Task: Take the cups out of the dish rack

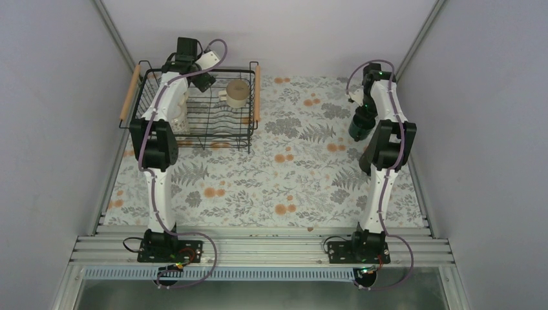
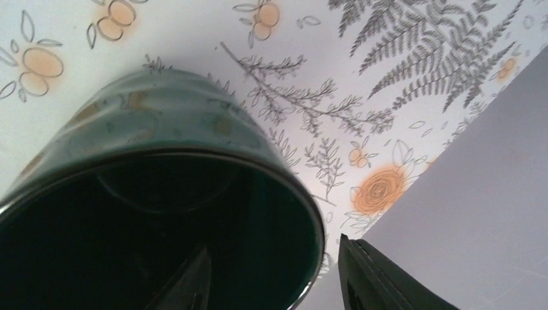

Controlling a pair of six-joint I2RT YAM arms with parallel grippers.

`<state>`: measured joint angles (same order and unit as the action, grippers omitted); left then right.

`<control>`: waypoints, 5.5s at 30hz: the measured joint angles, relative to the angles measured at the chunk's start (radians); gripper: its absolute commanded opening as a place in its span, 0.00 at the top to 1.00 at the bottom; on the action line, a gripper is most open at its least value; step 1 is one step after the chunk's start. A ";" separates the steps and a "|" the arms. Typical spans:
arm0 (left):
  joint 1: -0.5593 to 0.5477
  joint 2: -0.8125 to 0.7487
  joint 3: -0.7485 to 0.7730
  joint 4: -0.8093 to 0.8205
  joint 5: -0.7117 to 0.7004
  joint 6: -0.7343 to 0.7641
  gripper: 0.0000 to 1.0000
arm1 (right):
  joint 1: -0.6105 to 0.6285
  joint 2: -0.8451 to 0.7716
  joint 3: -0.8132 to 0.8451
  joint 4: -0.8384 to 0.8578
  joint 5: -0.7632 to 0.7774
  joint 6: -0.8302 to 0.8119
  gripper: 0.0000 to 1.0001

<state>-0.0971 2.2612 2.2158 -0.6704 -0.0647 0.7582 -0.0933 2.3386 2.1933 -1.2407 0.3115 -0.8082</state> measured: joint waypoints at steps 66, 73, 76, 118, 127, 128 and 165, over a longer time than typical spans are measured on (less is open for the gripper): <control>-0.026 0.056 0.266 -0.541 0.342 0.127 0.98 | 0.382 -0.856 -0.424 0.252 -0.178 0.184 0.00; -0.039 -0.248 0.244 -0.500 0.693 -0.097 0.98 | 0.498 -0.988 -0.549 0.446 -0.229 0.170 0.00; -0.063 -0.346 0.180 -0.373 0.909 -0.305 0.98 | 0.534 -1.112 -0.674 0.586 -0.257 0.138 0.00; -0.356 -0.145 -0.119 0.513 1.603 -1.432 0.98 | 0.578 -1.169 -1.038 1.277 -0.212 -0.059 0.65; -0.389 -0.185 -0.219 0.632 1.624 -1.603 0.59 | 0.578 -1.157 -1.029 1.360 -0.172 -0.081 0.97; -0.394 -0.189 -0.241 0.700 1.621 -1.648 0.49 | 0.577 -1.163 -1.028 1.348 -0.176 -0.080 0.97; 0.282 -0.172 0.338 0.177 0.746 -0.757 0.00 | 0.520 -0.608 -0.631 0.639 -0.090 -0.079 0.96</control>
<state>0.1844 2.0895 2.5538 -0.4934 0.6811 0.0013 0.4263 1.7302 1.5623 -0.6018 0.2211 -0.8867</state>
